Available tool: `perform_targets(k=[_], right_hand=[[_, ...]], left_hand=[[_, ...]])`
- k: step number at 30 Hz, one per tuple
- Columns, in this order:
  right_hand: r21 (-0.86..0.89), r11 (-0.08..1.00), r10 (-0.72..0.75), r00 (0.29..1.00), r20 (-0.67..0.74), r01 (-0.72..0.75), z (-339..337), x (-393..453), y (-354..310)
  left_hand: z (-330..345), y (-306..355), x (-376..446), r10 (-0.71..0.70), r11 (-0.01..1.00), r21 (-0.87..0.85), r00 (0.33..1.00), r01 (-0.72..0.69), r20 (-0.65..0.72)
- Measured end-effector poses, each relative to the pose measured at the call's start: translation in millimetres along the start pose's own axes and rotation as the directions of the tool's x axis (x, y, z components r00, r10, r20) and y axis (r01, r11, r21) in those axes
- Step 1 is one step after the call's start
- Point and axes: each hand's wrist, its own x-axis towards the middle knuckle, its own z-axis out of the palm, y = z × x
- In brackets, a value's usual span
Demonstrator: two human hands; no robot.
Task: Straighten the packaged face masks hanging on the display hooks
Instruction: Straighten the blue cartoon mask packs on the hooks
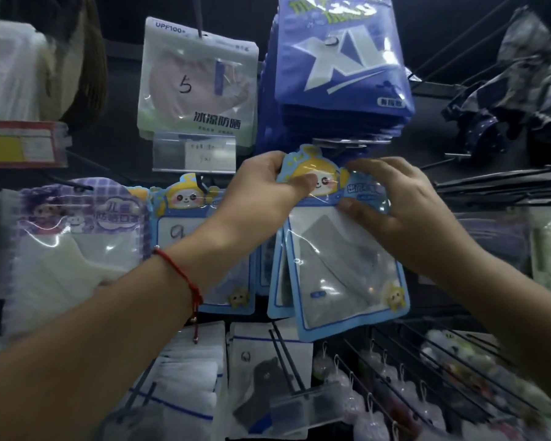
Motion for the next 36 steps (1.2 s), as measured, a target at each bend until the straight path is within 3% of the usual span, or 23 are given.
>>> perform_targets(k=[5, 10, 17, 24, 30, 36], right_hand=[[0.135, 0.991, -0.001, 0.999, -0.033, 0.006, -13, 10, 4], [0.182, 0.982, -0.057, 0.998, 0.022, 0.052, -17, 3, 4], [-0.037, 0.991, -0.123, 0.991, 0.058, 0.125, -16, -9, -6], [-0.086, 0.961, -0.253, 0.959, 0.126, 0.264, 15, -16, -42], [0.027, 0.931, -0.361, 0.911, 0.2, 0.364, 59, -10, -84], [-0.03, 0.889, -0.443, 0.876, 0.192, 0.456, 77, -7, -104]], left_hand=[[2, 3, -2, 0.005, 0.998, -0.059, 1.0, -0.004, 0.002], [-9, -3, -15, -0.06, 0.994, -0.087, 0.992, 0.071, 0.114], [-40, -31, -40, -0.288, 0.933, -0.174, 0.943, 0.315, 0.166], [-80, -47, -62, -0.215, 0.975, -0.072, 0.973, 0.209, -0.084], [-121, -52, -81, -0.108, 0.994, -0.051, 0.974, 0.1, -0.201], [-145, -46, -87, 0.062, 0.987, 0.154, 0.987, -0.039, -0.146]])
